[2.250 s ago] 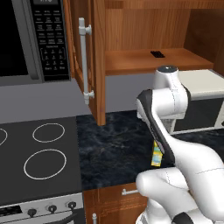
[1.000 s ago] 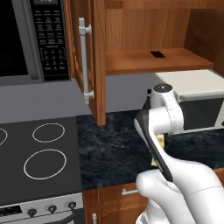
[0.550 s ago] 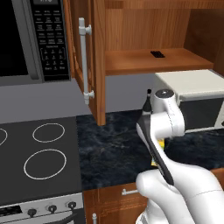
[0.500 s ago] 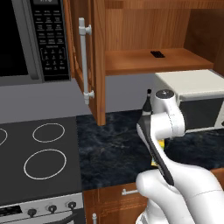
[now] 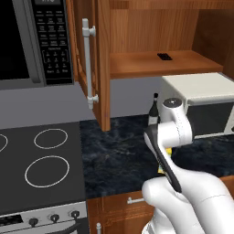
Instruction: Pick the cereal and honey bottle from the counter and place them in the cabinets closest to them.
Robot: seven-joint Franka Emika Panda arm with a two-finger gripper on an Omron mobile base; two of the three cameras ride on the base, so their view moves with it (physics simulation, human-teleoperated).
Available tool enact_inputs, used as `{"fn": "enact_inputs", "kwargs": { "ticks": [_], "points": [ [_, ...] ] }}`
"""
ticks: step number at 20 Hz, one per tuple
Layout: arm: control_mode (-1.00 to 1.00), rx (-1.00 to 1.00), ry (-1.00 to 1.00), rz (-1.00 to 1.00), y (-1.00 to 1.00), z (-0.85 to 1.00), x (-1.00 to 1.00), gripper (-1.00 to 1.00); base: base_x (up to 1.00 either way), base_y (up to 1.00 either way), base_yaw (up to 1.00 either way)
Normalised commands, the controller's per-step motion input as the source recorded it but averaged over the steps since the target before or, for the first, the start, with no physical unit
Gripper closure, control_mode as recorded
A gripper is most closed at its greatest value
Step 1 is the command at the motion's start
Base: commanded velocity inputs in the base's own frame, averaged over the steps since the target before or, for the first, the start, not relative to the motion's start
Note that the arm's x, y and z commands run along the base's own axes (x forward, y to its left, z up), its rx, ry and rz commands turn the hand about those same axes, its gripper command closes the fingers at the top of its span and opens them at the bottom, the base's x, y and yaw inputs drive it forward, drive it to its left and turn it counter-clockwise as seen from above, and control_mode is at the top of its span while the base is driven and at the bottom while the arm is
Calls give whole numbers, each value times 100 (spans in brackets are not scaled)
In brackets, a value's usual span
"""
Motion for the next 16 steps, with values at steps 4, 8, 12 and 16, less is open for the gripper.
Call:
{"fn": "enact_inputs", "kwargs": {
  "ticks": [4,8,12,16],
  "points": [
    [-100,0,0,0,-10,-17,20,-100,0,0,0],
    [-100,0,0,0,-8,-19,17,-100,0,0,0],
    [-100,0,0,0,-5,-18,13,-100,0,0,0],
    [-100,0,0,0,-4,-23,11,-100,0,0,0]
  ]
}}
